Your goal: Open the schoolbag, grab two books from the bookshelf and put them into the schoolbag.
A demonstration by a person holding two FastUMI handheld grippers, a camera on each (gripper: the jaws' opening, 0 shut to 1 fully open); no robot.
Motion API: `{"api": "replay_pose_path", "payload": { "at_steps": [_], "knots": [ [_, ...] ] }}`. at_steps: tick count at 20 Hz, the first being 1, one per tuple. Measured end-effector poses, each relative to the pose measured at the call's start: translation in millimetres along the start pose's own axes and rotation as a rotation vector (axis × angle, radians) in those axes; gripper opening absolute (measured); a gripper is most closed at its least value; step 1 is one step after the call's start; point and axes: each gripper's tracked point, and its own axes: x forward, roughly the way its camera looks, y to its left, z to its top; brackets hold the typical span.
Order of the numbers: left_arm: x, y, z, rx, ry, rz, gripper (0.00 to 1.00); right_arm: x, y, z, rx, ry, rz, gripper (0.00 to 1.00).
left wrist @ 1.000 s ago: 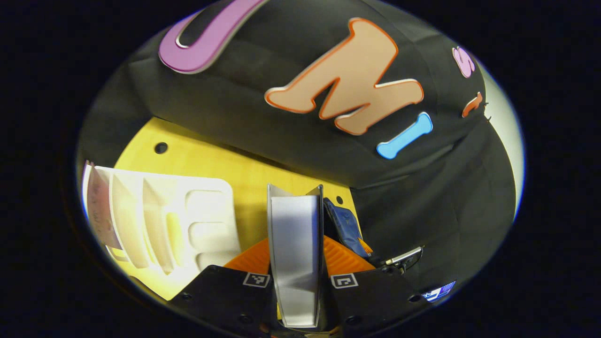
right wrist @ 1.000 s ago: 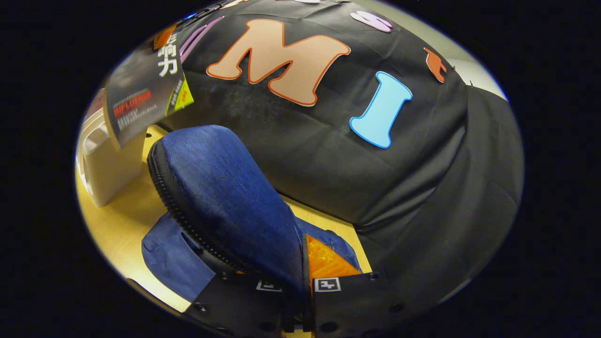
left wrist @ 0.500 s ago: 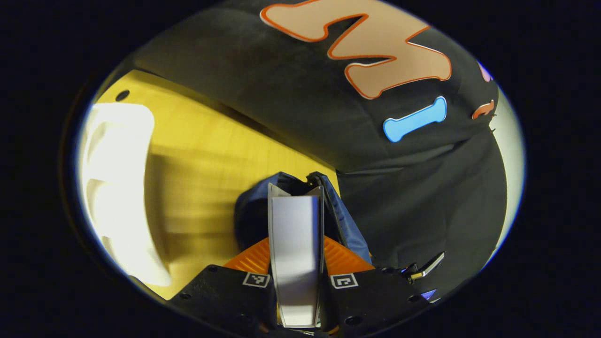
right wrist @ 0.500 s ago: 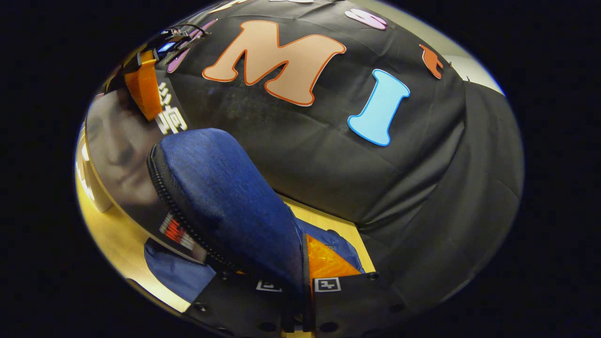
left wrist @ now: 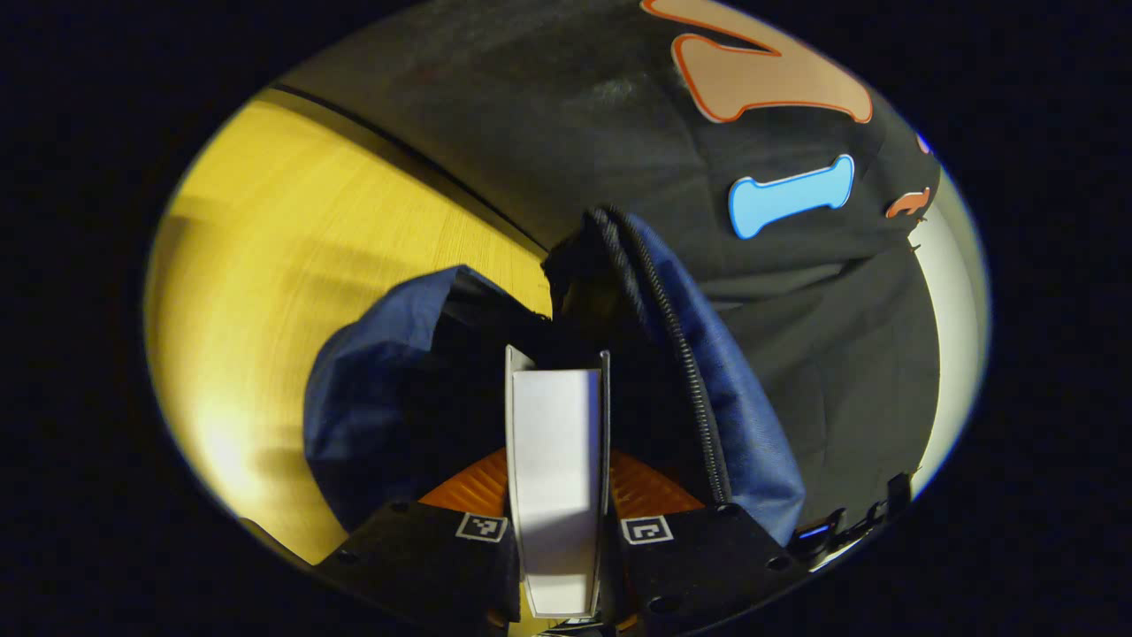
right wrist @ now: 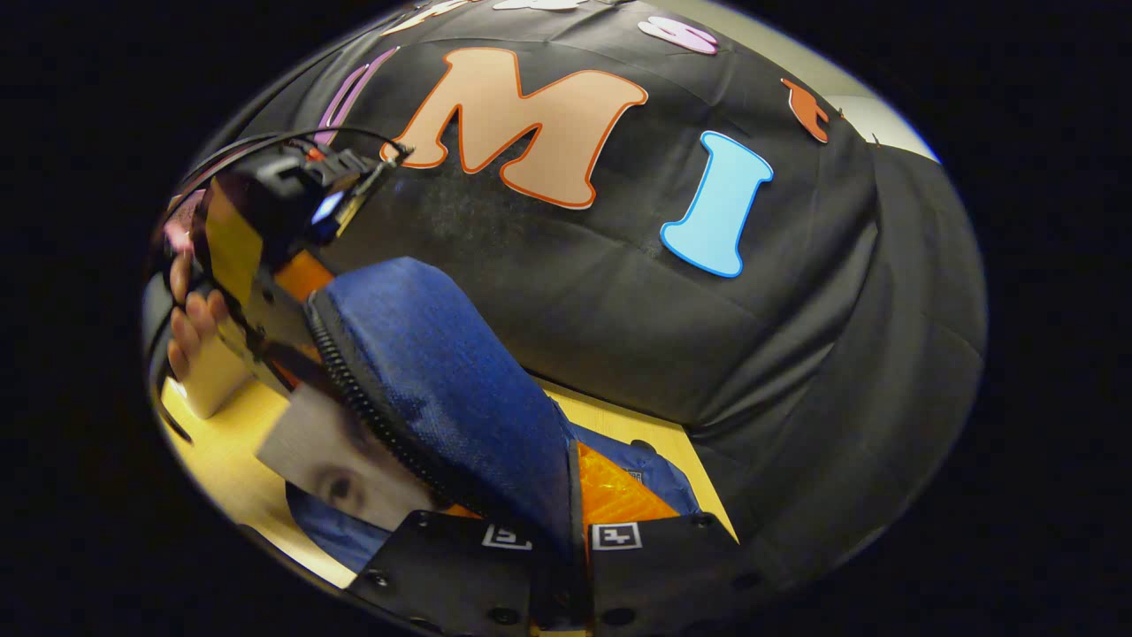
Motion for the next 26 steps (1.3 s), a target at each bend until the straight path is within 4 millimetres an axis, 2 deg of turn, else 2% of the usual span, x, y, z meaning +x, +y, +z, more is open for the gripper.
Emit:
{"api": "replay_pose_path", "payload": {
  "at_steps": [2, 5, 6, 8, 9, 10, 11, 14, 15, 16, 19, 20, 21, 23, 24, 25, 26],
  "knots": [
    [17.1, -0.4, -1.9, -0.046, -0.008, -0.029, 0.33, 2.9, 0.5, 1.0, 0.000, -0.003, -0.002, 0.07],
    [32.1, 10.5, -5.4, -0.072, -0.024, -0.040, 0.34, 4.8, 0.6, -1.4, 0.022, 0.004, -0.005, 0.07],
    [33.9, 11.0, -9.0, -0.067, -0.003, -0.043, 0.34, 5.8, -0.7, -2.8, 0.028, 0.008, -0.008, 0.07],
    [35.5, 9.6, -3.4, -0.074, -0.027, -0.030, 0.36, 7.2, -1.2, -2.7, 0.039, 0.010, -0.010, 0.07],
    [32.7, 19.1, -2.3, -0.052, -0.028, 0.011, 0.37, 7.2, -1.5, -2.6, 0.041, 0.010, -0.009, 0.07],
    [31.9, 28.1, -4.4, -0.030, -0.019, 0.055, 0.44, 7.4, -0.7, -3.2, 0.038, 0.011, -0.008, 0.07],
    [22.4, 32.9, -8.9, -0.025, -0.005, 0.069, 0.51, 8.4, 0.1, -3.2, 0.035, 0.013, -0.005, 0.07],
    [-2.4, 28.0, -6.4, -0.032, -0.027, 0.083, 0.97, 8.1, -0.9, -4.6, 0.032, 0.012, -0.004, 0.07],
    [-14.8, 28.1, -4.9, -0.015, -0.042, 0.103, 0.92, 8.1, -1.7, -4.5, 0.035, 0.013, -0.004, 0.07],
    [-27.2, 26.9, -1.2, 0.001, -0.065, 0.121, 0.96, 7.7, -2.1, -4.5, 0.031, 0.014, -0.005, 0.07],
    [-67.6, 12.3, 2.9, 0.031, -0.105, 0.149, 0.96, 5.5, -0.9, -4.7, 0.018, 0.012, -0.004, 0.07],
    [-82.8, 9.9, 0.7, 0.043, -0.111, 0.163, 0.92, 5.2, -1.5, -4.5, 0.016, 0.012, -0.006, 0.07],
    [-98.1, 5.9, -2.0, 0.060, -0.112, 0.173, 0.96, 5.4, -1.9, -4.0, 0.018, 0.012, -0.008, 0.07],
    [-128.4, -1.0, -6.8, 0.090, -0.107, 0.206, 0.96, 6.1, -1.4, -5.2, 0.020, 0.011, -0.011, 0.07],
    [-142.7, -1.5, -7.4, 0.105, -0.106, 0.233, 0.96, 6.2, -0.3, -5.8, 0.021, 0.012, -0.011, 0.07],
    [-161.7, -0.4, -5.8, 0.121, -0.111, 0.271, 0.92, 5.8, -0.6, -5.4, 0.019, 0.010, -0.012, 0.07],
    [-179.9, 1.7, -0.5, 0.139, -0.131, 0.309, 0.96, 5.5, -0.6, -5.3, 0.014, 0.010, -0.011, 0.07]
  ]
}}
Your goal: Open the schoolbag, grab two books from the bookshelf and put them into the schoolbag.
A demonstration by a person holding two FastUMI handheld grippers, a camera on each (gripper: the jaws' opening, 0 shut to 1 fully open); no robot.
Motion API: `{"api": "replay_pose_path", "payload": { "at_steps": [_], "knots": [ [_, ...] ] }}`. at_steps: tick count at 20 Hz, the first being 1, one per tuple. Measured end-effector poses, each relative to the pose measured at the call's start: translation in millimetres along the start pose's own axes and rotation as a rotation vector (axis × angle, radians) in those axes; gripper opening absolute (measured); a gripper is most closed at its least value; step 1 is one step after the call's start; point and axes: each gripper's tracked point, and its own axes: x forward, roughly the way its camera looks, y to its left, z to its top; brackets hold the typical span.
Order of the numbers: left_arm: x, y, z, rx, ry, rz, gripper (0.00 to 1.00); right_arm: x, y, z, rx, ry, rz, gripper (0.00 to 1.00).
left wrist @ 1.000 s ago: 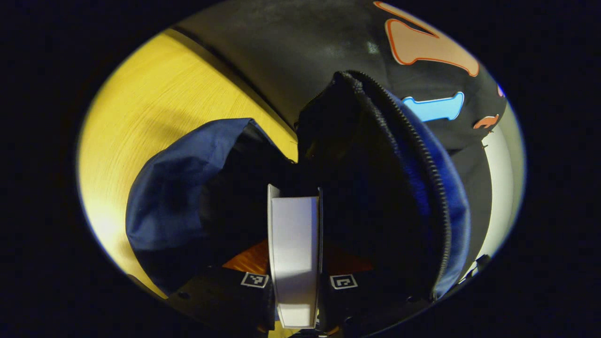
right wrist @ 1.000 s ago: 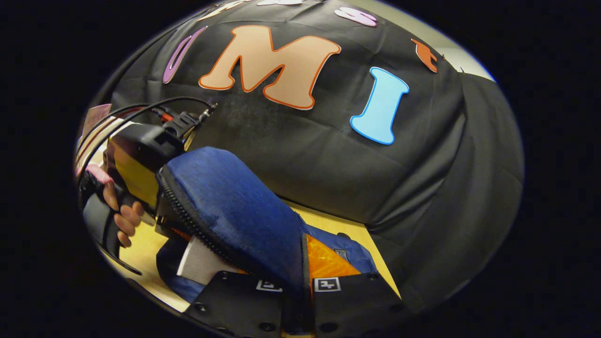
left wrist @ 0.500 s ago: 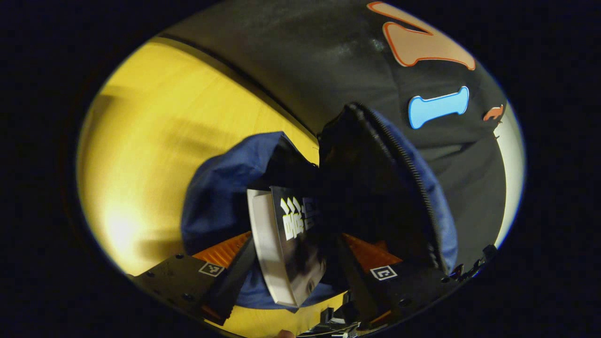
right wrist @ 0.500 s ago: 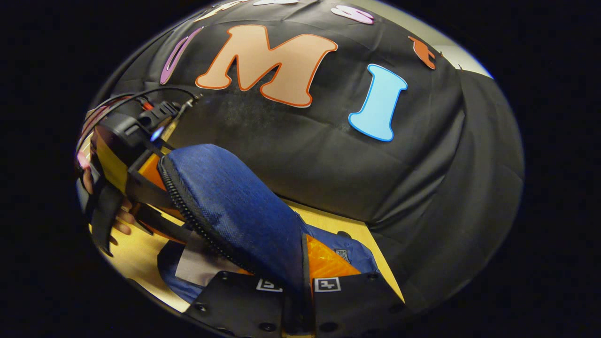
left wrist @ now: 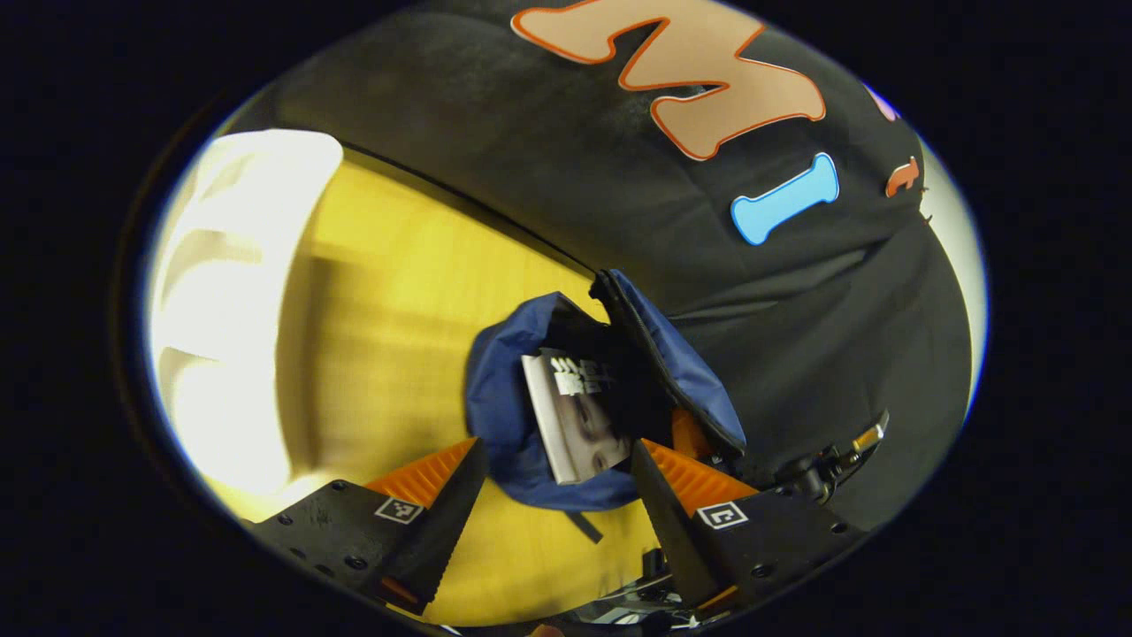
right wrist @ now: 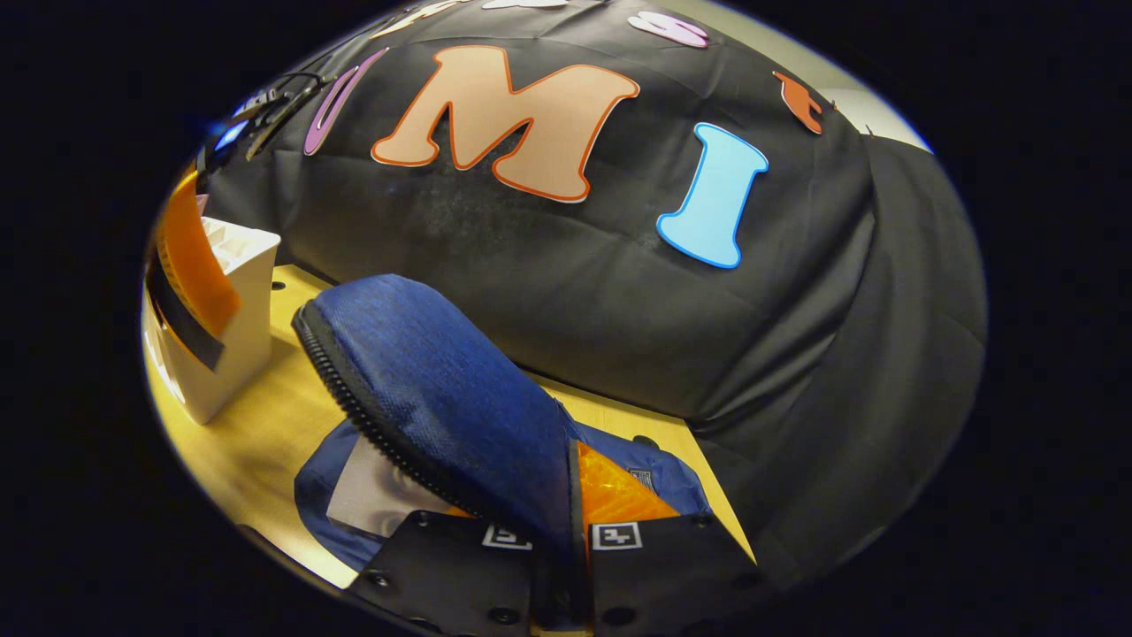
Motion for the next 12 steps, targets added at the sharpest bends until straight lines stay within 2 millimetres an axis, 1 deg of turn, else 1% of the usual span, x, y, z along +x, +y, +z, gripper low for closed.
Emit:
{"api": "replay_pose_path", "payload": {
  "at_steps": [1, 3, 6, 8, 10, 12],
  "knots": [
    [-18.1, 6.8, 7.5, 0.024, -0.022, 0.034, 0.96, 0.2, 1.0, -1.0, -0.005, 0.001, 0.001, 0.07],
    [-48.1, 18.6, 24.0, 0.066, -0.066, 0.096, 0.96, 0.3, 2.5, -1.7, -0.013, 0.003, 0.006, 0.07],
    [-90.0, 31.5, 54.8, 0.065, -0.139, 0.142, 0.96, 0.0, 4.5, -1.7, -0.026, 0.006, 0.012, 0.07],
    [-121.3, 45.7, 76.8, 0.055, -0.186, 0.182, 0.96, 0.1, 4.6, -2.5, -0.024, 0.009, 0.011, 0.07],
    [-155.2, 63.9, 104.4, 0.044, -0.253, 0.224, 0.96, 0.6, 5.5, -2.1, -0.031, 0.009, 0.010, 0.07],
    [-187.4, 90.3, 131.3, 0.039, -0.311, 0.285, 0.96, 0.1, 6.0, -2.7, -0.034, 0.008, 0.016, 0.07]
  ]
}}
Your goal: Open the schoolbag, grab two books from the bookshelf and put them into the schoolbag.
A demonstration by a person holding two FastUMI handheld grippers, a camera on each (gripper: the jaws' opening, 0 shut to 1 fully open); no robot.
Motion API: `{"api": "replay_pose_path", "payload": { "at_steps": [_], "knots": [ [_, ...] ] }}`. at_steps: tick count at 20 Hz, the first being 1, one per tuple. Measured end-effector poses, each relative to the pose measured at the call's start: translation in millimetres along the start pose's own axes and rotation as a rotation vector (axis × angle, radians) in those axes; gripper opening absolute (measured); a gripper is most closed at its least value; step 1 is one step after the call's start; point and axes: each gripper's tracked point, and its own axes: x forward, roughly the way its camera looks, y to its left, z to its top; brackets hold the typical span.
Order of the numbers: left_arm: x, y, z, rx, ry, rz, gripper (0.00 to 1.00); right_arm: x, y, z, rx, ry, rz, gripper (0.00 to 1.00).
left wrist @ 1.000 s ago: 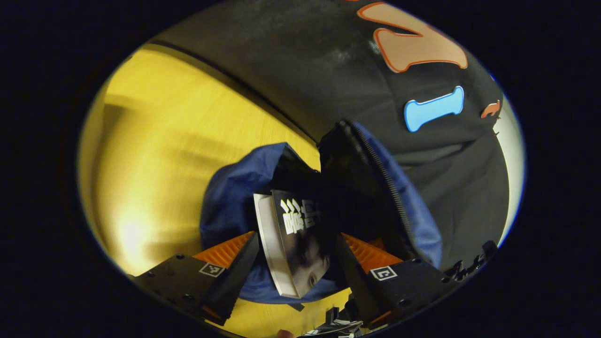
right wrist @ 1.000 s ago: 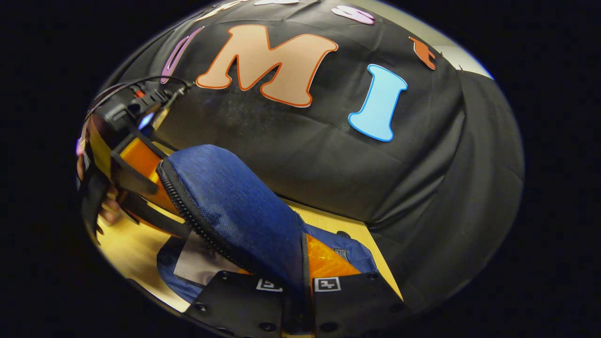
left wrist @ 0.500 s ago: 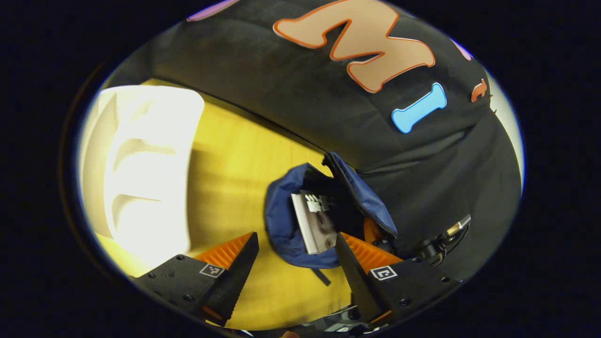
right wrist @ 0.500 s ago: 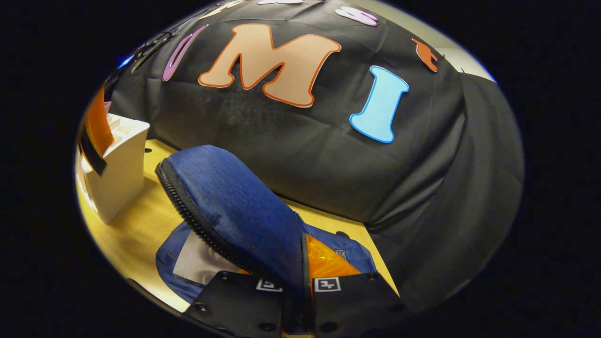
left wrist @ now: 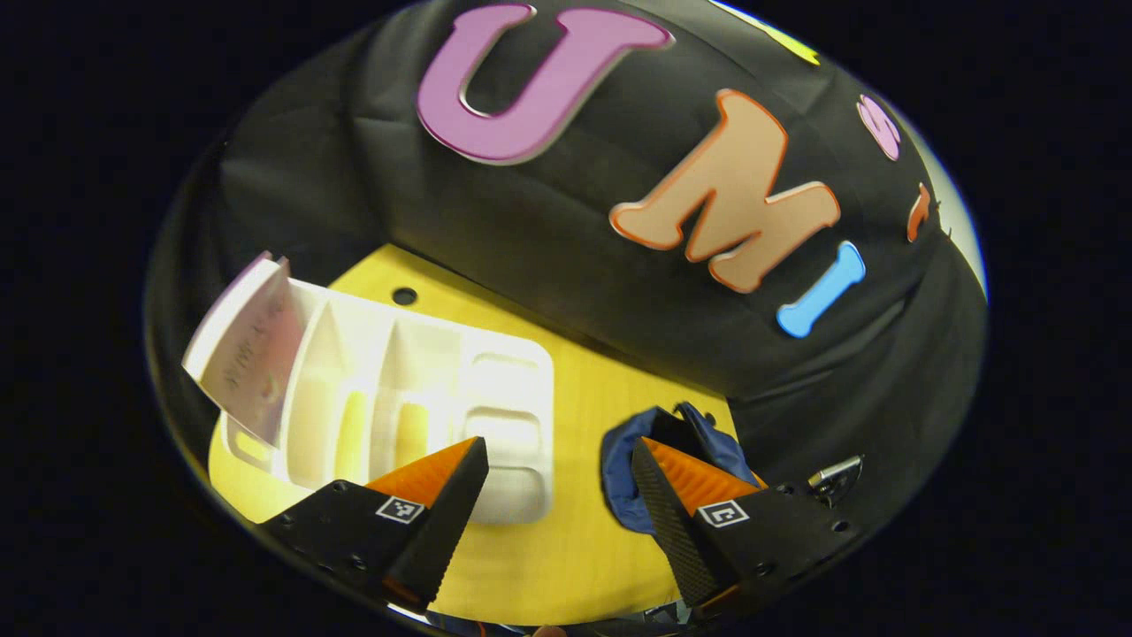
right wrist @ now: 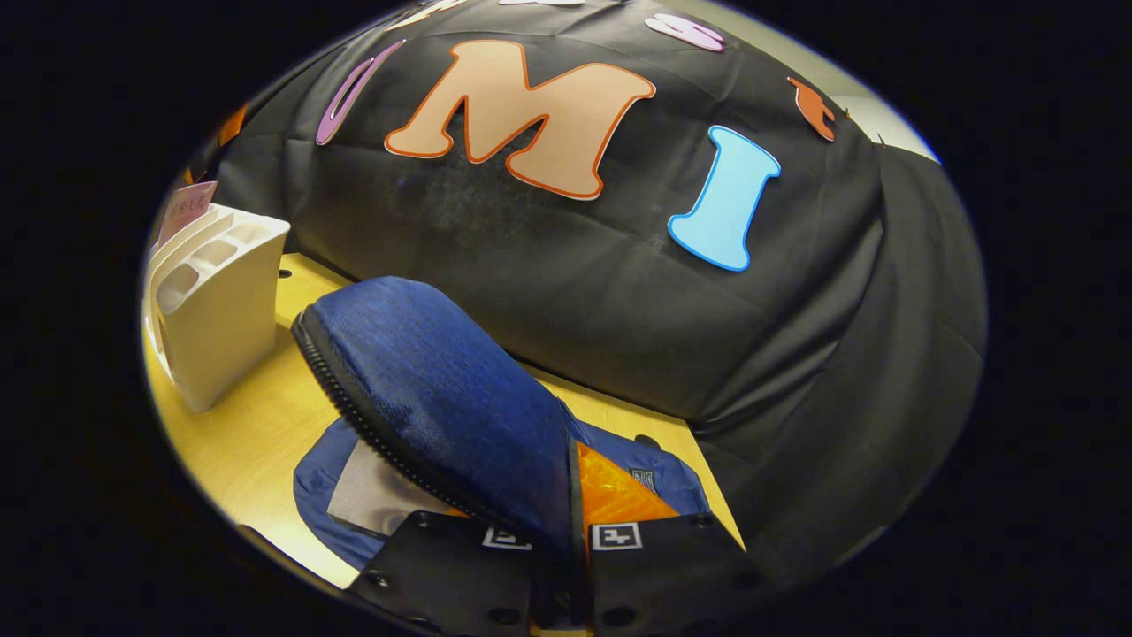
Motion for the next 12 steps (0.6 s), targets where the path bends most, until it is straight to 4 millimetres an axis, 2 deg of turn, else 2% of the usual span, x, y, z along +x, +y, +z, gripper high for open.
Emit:
{"api": "replay_pose_path", "payload": {
  "at_steps": [3, 5, 7, 10, 12],
  "knots": [
    [-17.3, 57.6, 42.5, 0.028, -0.071, 0.129, 0.96, -0.3, -0.4, -0.9, 0.002, 0.000, 0.006, 0.07],
    [-26.2, 97.8, 62.9, 0.073, -0.103, 0.225, 0.96, -0.2, -0.2, -0.3, 0.005, -0.001, 0.010, 0.07],
    [-36.2, 132.9, 70.8, 0.119, -0.107, 0.327, 0.95, -0.7, -0.1, -0.5, 0.000, 0.001, 0.012, 0.07],
    [-32.4, 174.5, 74.7, 0.149, -0.090, 0.409, 0.95, 0.4, 0.1, -0.9, 0.001, 0.006, 0.014, 0.07],
    [-27.1, 195.5, 69.3, 0.167, -0.047, 0.431, 0.95, 0.3, 0.1, -1.6, 0.004, 0.008, 0.014, 0.07]
  ]
}}
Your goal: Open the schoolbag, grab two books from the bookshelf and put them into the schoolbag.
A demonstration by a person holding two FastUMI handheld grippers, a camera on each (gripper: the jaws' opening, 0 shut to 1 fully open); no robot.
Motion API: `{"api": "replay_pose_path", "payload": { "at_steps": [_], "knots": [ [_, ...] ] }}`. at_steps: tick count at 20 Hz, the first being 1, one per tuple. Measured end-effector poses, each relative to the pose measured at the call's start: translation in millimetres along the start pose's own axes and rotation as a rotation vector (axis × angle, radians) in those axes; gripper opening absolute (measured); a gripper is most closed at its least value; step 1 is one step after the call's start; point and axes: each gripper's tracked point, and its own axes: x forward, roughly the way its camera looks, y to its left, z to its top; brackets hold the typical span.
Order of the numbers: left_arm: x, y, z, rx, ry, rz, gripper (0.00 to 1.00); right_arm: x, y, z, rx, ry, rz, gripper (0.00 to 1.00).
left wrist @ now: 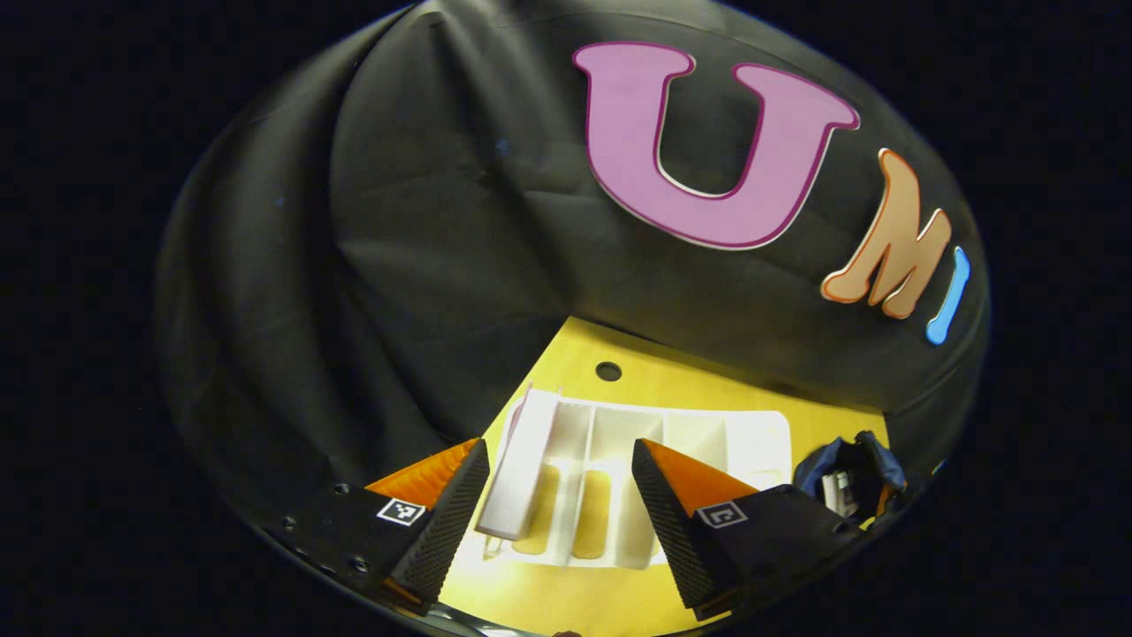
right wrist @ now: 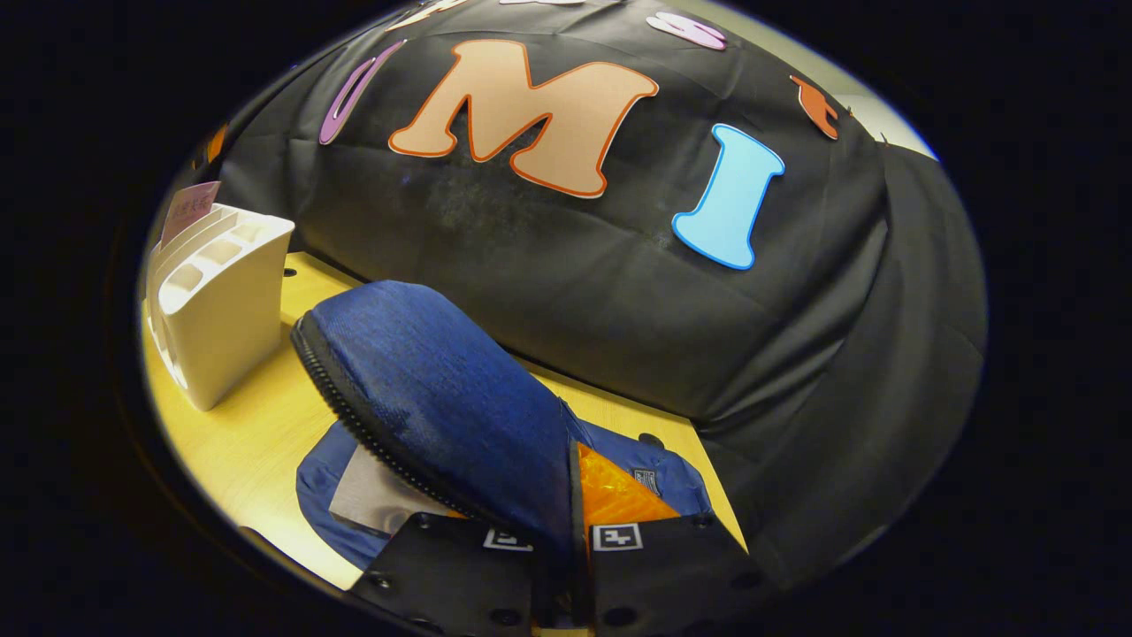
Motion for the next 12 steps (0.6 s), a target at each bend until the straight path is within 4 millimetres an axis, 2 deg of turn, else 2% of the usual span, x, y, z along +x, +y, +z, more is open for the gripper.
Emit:
{"api": "replay_pose_path", "payload": {
  "at_steps": [1, 2, 5, 7, 12],
  "knots": [
    [8.2, 3.2, -5.1, 0.003, 0.020, -0.007, 0.91, 0.1, 0.4, 0.2, 0.000, 0.001, 0.000, 0.07],
    [14.8, 0.1, -10.8, -0.002, 0.041, -0.024, 0.94, 0.8, 0.3, 0.2, -0.001, 0.003, 0.002, 0.08],
    [34.0, 10.4, -27.8, -0.011, 0.140, -0.049, 0.94, 0.4, 1.3, -1.5, -0.009, 0.007, 0.007, 0.08],
    [44.2, 8.1, -39.0, -0.005, 0.202, -0.066, 0.94, 0.6, 1.9, -3.0, -0.016, 0.008, 0.010, 0.08],
    [50.6, 4.1, -59.5, 0.024, 0.329, -0.082, 0.88, 1.4, 1.7, -3.0, -0.013, 0.010, 0.015, 0.07]
  ]
}}
